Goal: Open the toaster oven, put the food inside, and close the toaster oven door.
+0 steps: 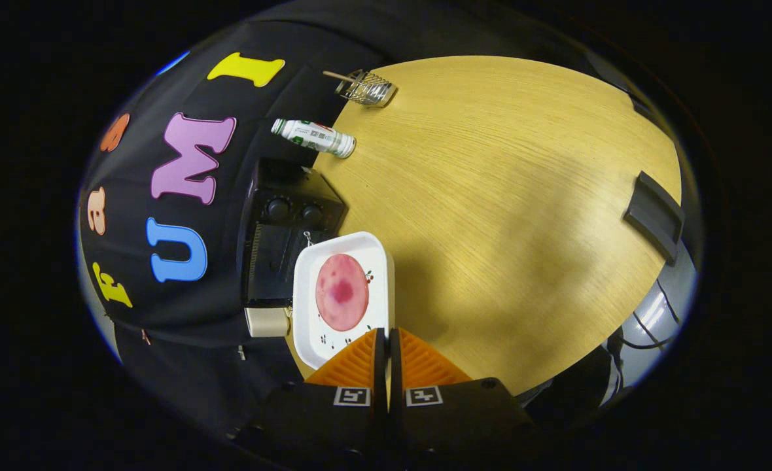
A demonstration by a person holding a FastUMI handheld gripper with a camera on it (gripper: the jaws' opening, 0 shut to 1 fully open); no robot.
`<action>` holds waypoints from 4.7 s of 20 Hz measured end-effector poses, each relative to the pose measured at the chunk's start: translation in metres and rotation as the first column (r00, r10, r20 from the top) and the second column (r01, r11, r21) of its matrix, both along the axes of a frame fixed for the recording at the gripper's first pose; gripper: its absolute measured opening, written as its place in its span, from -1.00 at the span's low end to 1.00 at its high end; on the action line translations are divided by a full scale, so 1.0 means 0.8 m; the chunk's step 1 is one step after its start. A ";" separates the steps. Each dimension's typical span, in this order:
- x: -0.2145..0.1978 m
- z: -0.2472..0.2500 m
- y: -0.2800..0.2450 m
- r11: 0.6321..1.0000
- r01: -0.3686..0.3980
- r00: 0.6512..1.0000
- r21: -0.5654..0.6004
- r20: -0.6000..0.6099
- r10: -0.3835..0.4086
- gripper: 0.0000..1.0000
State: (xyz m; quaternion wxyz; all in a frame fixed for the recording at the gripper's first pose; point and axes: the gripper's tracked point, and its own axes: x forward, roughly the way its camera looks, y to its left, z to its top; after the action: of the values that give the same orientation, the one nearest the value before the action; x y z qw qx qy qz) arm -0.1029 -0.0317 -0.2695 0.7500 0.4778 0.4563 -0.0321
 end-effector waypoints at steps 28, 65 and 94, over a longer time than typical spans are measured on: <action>0.263 -0.053 0.254 0.992 0.066 0.996 0.110 0.046 -0.071 -0.89; 0.097 -0.058 0.264 0.752 -0.289 0.871 -0.592 0.163 0.463 0.98; 0.136 -0.114 0.284 0.530 -0.382 0.824 -0.757 -0.020 0.566 0.99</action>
State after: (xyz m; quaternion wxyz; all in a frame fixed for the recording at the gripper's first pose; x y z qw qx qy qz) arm 0.0062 0.1952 -0.3610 0.9027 -0.0070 0.4273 0.0492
